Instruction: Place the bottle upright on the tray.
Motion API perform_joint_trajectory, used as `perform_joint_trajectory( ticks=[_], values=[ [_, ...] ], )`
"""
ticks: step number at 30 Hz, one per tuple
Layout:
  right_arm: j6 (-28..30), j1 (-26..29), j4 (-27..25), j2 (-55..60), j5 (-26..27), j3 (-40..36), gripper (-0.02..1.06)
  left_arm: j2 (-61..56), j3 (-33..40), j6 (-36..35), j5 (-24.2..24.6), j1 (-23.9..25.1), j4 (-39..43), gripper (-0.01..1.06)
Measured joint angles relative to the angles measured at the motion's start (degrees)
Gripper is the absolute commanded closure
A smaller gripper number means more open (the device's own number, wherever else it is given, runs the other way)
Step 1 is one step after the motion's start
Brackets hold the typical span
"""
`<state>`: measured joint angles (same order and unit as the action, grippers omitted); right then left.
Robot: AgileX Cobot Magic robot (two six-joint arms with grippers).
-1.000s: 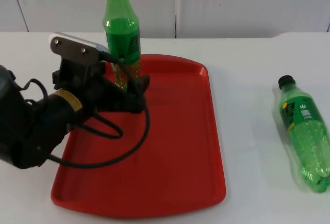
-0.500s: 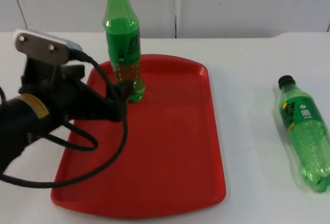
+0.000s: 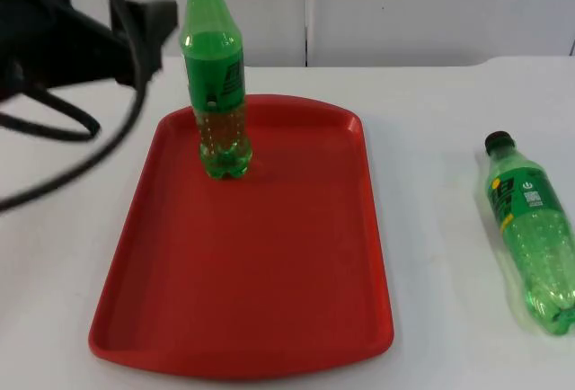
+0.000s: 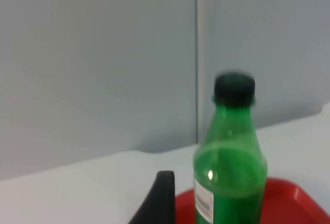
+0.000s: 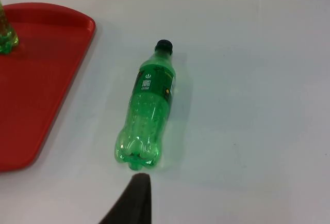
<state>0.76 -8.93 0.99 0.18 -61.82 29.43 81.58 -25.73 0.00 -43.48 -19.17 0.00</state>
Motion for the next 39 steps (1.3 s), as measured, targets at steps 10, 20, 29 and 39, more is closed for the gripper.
perform_joint_trajectory(
  ticks=[10, 20, 29, 39],
  values=[
    [0.0, 0.0, 0.0, 0.0, 0.0, 0.0, -0.01, -19.6, -1.8, 0.6, 22.2, 0.0, -4.5, 0.18],
    [0.0, 0.0, 0.0, 0.0, 0.0, 0.0, -0.01, -27.3, -11.3, 2.1, 52.2, 0.0, -4.3, 0.18],
    [0.0, 0.0, 0.0, 0.0, 0.0, 0.0, -0.01, -30.6, -12.0, 2.6, 64.8, 0.0, -3.9, 0.18],
    [0.0, 0.0, 0.0, 0.0, 0.0, 0.0, -0.01, -41.0, -12.0, 13.4, 76.6, 0.0, -9.7, 0.18]
  ],
)
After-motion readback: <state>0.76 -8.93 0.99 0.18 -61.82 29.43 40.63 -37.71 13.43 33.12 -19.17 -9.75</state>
